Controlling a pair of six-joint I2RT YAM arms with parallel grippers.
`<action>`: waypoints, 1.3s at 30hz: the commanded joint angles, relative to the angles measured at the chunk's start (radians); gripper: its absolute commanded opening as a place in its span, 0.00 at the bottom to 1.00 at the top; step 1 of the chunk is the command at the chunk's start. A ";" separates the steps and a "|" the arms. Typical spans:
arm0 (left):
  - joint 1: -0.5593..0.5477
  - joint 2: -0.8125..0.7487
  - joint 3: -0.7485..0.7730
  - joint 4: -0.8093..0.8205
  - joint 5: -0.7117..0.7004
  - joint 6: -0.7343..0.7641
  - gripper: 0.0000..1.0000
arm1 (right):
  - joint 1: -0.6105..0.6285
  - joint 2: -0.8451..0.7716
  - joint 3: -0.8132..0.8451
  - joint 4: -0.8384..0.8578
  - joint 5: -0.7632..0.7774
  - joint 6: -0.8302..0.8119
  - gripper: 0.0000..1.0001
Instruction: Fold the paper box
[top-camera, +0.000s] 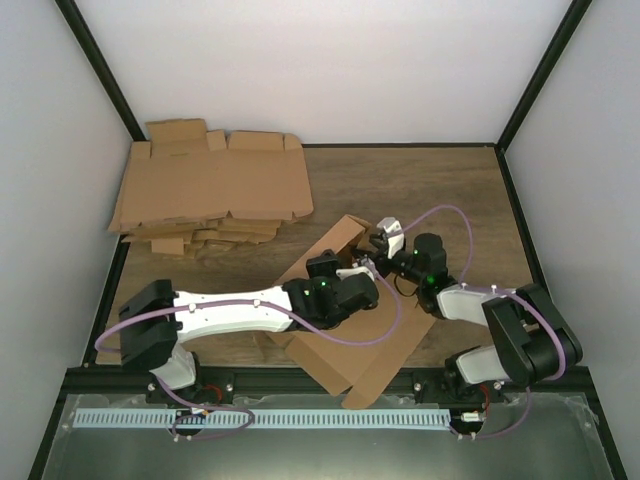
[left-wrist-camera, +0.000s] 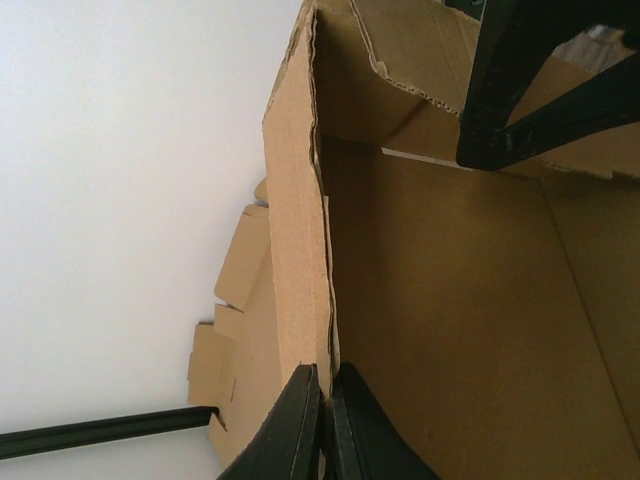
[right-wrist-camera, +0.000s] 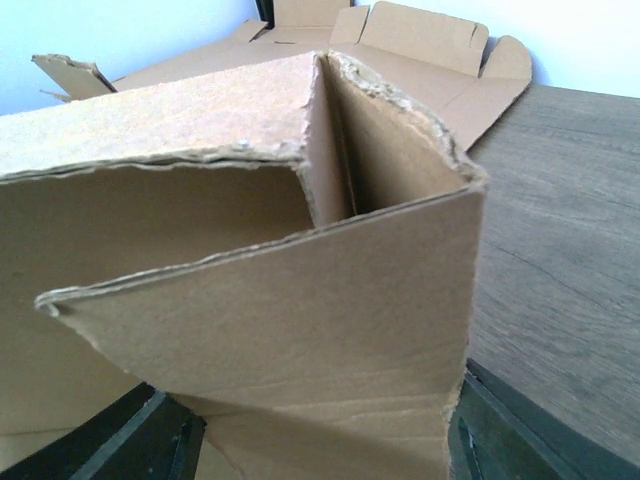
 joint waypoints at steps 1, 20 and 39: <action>0.011 -0.052 -0.038 0.022 0.087 0.030 0.04 | 0.007 0.026 0.066 -0.010 -0.025 -0.023 0.61; 0.026 -0.054 -0.059 0.003 0.111 0.000 0.04 | 0.029 -0.094 -0.022 0.016 -0.019 0.040 1.00; 0.021 -0.061 -0.061 -0.006 0.111 -0.009 0.04 | -0.065 -0.084 -0.067 0.077 0.087 0.159 0.93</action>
